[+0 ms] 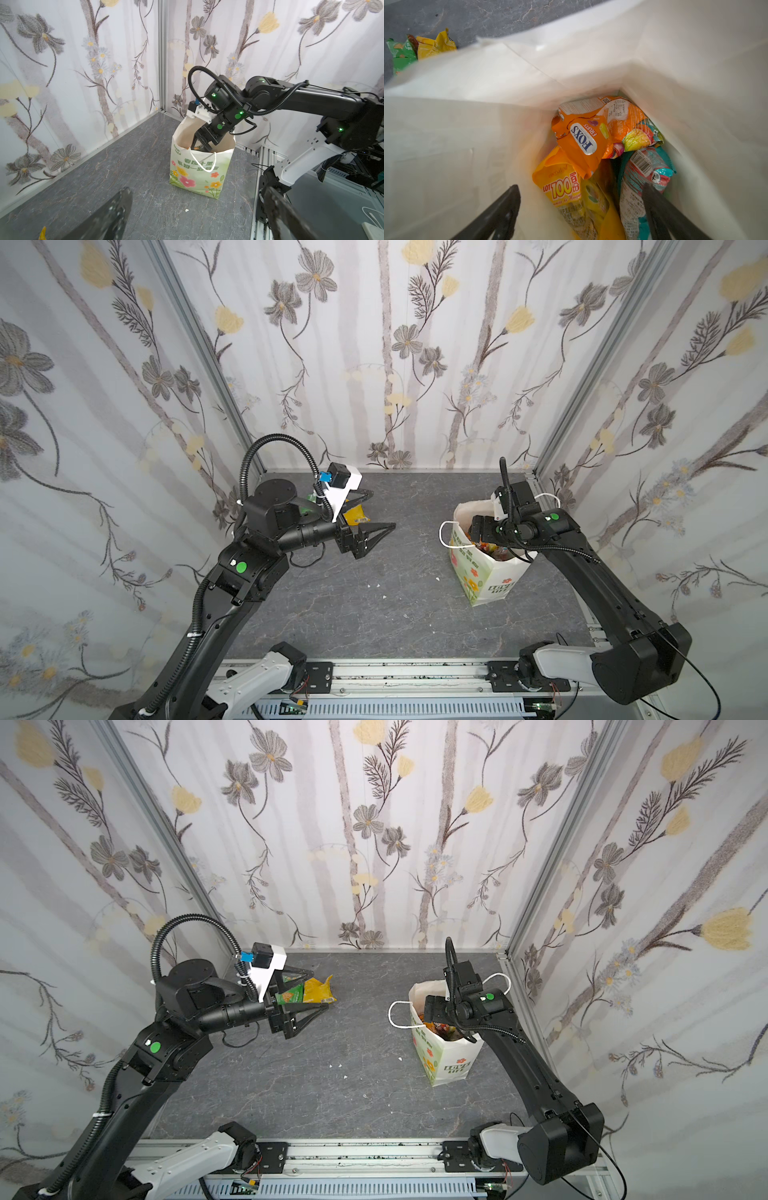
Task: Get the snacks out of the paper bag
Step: 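Reach down into the paper bag with the right gripper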
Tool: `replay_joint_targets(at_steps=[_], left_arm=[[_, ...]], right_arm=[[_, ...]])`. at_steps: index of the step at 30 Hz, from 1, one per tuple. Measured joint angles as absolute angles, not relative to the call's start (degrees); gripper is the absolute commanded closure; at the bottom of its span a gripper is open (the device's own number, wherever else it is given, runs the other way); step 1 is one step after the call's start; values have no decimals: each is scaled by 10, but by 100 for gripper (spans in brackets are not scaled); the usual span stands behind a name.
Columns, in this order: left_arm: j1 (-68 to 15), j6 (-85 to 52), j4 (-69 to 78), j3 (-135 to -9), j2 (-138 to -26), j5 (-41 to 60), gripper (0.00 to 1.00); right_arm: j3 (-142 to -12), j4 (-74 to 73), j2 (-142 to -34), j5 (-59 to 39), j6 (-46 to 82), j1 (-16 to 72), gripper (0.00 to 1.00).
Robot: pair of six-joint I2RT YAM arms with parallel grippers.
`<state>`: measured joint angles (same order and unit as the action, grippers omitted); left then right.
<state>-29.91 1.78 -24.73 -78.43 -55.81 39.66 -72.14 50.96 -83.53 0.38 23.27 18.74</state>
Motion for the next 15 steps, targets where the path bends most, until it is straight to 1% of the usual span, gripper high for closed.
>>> replay_joint_targets(at_steps=[6, 15], left_arm=[[-300, 31, -258, -769, -529, 411, 0], [-300, 47, -281, -768, -527, 405, 0]], right_arm=[[-689, 503, -853, 4, 230, 187, 8], [-641, 458, -877, 1, 236, 187, 6]])
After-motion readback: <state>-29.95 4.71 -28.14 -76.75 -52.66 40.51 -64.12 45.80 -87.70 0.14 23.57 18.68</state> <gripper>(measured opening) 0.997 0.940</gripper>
